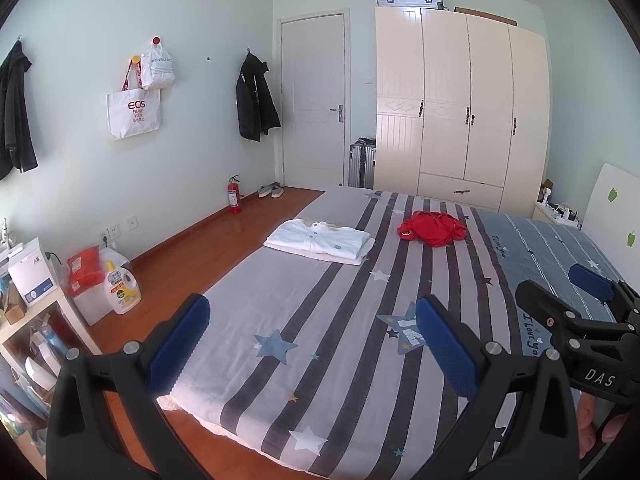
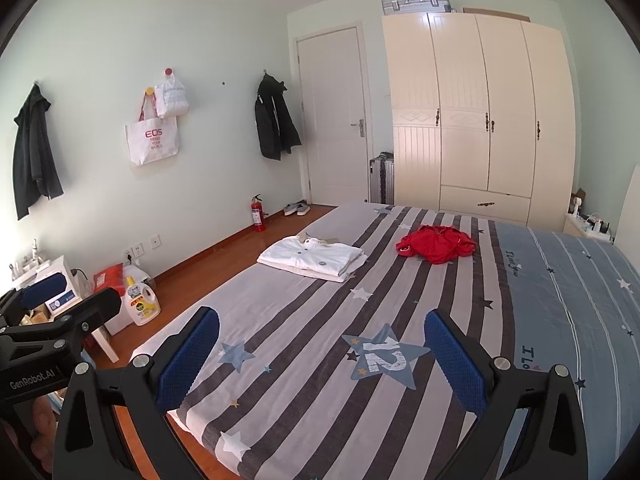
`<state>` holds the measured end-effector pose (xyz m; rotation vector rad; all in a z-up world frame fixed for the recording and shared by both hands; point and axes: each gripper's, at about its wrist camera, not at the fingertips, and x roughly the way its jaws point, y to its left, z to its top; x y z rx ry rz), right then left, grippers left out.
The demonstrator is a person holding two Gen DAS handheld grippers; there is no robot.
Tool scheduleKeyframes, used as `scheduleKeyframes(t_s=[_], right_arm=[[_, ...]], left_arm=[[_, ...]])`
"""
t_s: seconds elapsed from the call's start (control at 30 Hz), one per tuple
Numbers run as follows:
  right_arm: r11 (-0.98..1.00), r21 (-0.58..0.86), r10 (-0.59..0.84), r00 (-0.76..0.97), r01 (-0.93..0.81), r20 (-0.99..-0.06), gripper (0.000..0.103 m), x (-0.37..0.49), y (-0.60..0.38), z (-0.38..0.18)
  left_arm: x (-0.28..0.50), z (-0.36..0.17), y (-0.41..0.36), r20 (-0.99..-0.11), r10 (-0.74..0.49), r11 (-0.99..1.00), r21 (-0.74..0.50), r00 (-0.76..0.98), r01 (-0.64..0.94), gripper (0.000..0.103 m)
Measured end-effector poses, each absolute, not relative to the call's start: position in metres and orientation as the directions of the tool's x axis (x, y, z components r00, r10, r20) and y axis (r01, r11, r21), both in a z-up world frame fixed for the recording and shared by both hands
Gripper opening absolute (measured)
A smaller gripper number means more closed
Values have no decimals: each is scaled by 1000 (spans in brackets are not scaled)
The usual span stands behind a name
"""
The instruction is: Fold clothes
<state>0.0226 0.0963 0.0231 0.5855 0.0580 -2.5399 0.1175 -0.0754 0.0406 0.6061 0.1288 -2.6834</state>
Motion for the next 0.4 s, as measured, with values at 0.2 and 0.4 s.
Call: scheduleKeyframes(t_s=[0.2,0.4], right_arm=[[-860,69,-485,-769,505,-416,101,24,92,24],[-856,60,-488,-766,513,-418,101,25,87,24]], left_arm=[[118,40,-78,-427,-362,-916,1,-828,401,102],[121,40,-80,-421,-369,-912,-7,-829,410,102]])
